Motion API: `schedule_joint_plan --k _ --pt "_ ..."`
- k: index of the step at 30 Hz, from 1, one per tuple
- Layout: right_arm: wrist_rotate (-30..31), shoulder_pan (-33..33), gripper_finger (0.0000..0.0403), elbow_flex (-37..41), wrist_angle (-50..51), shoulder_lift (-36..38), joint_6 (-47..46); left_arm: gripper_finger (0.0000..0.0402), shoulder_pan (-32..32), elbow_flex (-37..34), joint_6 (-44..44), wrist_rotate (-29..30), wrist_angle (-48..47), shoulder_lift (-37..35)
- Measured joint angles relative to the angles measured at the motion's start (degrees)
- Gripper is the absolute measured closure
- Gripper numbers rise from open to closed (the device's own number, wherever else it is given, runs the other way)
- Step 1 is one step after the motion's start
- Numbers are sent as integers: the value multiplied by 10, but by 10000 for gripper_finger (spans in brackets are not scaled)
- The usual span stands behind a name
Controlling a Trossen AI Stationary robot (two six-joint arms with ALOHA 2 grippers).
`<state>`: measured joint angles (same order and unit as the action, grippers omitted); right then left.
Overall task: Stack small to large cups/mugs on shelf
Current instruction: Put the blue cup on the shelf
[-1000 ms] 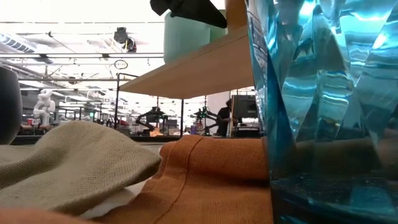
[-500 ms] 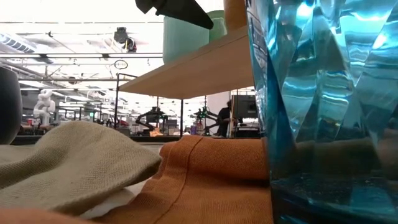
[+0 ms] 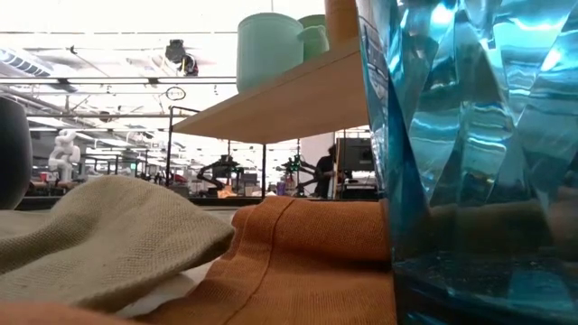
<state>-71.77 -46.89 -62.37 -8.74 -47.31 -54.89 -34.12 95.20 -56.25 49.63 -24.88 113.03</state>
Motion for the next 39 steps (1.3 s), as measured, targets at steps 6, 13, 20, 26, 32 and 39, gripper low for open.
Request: schedule_joint_plan --k 6,13,20,26,32,39 --pt "0 0 211 0 0 0 -4 9 -3 0 -16 -136 112 -10" --pt "0 0 211 0 0 11 -10 9 -26 0 -60 -195 136 -50" --pt "0 5 211 0 2 38 -14 11 -68 0 -100 -113 43 -134" --pt "0 5 211 0 47 69 -10 81 -93 0 -135 -58 -54 -200" --pt "10 20 211 0 145 106 13 214 -87 0 -135 -56 -81 -229" --pt "44 84 211 0 268 138 50 348 -70 0 -131 -73 -146 -252"
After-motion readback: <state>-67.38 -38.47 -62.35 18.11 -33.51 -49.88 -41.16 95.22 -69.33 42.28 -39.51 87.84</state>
